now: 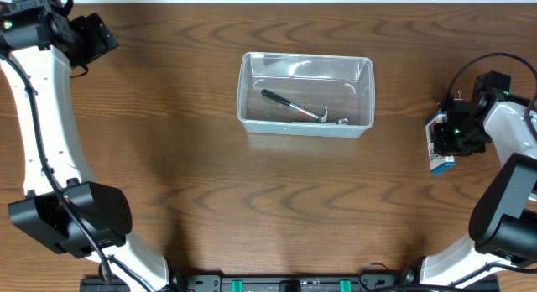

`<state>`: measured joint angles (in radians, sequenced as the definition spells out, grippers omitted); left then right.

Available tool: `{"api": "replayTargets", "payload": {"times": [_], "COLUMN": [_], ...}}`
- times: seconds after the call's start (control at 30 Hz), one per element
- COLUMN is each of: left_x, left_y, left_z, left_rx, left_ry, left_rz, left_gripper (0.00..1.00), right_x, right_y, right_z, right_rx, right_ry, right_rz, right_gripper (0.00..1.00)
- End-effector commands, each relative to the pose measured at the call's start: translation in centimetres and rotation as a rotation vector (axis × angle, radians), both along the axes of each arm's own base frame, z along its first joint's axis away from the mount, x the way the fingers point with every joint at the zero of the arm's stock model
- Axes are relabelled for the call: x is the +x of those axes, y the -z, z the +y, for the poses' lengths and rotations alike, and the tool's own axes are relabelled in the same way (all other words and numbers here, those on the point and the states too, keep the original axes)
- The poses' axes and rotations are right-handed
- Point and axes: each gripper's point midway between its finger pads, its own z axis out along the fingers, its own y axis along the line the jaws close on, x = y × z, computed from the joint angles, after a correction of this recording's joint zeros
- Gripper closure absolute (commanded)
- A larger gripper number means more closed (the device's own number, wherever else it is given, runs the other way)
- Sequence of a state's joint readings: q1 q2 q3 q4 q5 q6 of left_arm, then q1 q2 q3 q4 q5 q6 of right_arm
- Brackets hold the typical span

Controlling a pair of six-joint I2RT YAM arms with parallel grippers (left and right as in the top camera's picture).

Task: Pack container
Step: 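Lower the right gripper, close on the box and lift, then carry the box into the container and release it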

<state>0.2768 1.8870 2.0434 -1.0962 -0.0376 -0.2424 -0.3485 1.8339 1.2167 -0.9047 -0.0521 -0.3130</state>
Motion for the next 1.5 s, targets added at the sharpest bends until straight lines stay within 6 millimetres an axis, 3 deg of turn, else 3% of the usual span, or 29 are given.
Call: {"api": "replayTargets", "payload": {"times": [0.0,0.17,0.33,0.43,0.57,0.63,0.73,0.87,1.07,1.23,1.47], "left_x": [0.0,0.0,0.0,0.0,0.0,0.0,0.0,0.0,0.0,0.0,0.0], "left_y": [0.0,0.0,0.0,0.0,0.0,0.0,0.0,0.0,0.0,0.0,0.0], "left_z": [0.3,0.3,0.3,0.3,0.3,0.3,0.3,0.3,0.3,0.3,0.3], "left_rx": [0.013,0.013,0.013,0.013,0.013,0.013,0.013,0.013,0.013,0.013,0.013], "left_ry": [-0.007,-0.007,-0.007,-0.007,-0.007,-0.007,-0.007,-0.007,-0.007,-0.007,-0.007], "left_rz": [0.006,0.006,0.006,0.006,0.006,0.006,0.006,0.006,0.006,0.006,0.006], "left_gripper": [0.02,0.02,0.02,0.02,0.02,0.02,0.02,0.02,0.02,0.02,0.02], "right_x": [0.8,4.3,9.9,12.8,14.2,14.2,13.8,12.3,11.4,11.7,11.4], "right_y": [-1.2,-4.8,-12.9,-19.2,-25.9,-28.3,-30.0,-29.7,-27.7,-24.1,-15.4], "right_z": [-0.1,0.4,2.5,5.4,10.2,13.3,18.0,24.4,28.6,29.4,29.5], "right_rx": [0.001,-0.025,-0.053,-0.054,-0.073,-0.081,-0.096,-0.154,-0.232,-0.207,-0.129], "right_ry": [0.032,-0.007,-0.091,-0.169,-0.321,-0.433,-0.623,-0.963,-1.177,-1.213,-1.243], "right_rz": [-0.034,-0.137,-0.329,-0.476,-0.620,-0.675,-0.729,-0.739,-0.688,-0.586,-0.314], "right_gripper": [0.91,0.92,0.92,0.91,0.89,0.89,0.90,0.92,0.94,0.95,0.97]}}
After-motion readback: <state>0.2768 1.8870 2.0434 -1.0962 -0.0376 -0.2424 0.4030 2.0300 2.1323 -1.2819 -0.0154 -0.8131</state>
